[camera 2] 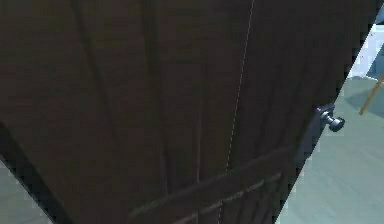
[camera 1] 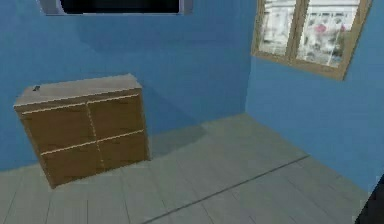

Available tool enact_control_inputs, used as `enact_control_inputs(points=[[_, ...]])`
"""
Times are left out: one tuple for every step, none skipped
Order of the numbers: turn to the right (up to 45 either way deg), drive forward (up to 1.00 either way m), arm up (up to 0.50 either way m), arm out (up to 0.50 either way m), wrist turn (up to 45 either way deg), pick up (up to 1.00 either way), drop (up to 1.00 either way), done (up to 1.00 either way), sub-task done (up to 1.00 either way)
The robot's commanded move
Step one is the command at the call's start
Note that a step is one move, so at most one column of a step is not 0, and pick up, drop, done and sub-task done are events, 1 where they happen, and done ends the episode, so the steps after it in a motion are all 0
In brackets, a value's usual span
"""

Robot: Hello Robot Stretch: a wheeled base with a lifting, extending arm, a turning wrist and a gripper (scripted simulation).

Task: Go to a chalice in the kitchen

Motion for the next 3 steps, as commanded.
enact_control_inputs(points=[[-39.0, 0.00, 0.00, 0.00, 0.0, 0.00, 0.00, 0.00, 0.00], [0.0, 0.40, 0.00, 0.00, 0.0, 0.00, 0.00, 0.00, 0.00], [3.0, 0.00, 0.00, 0.00, 0.0, 0.00, 0.00, 0.00, 0.00]])
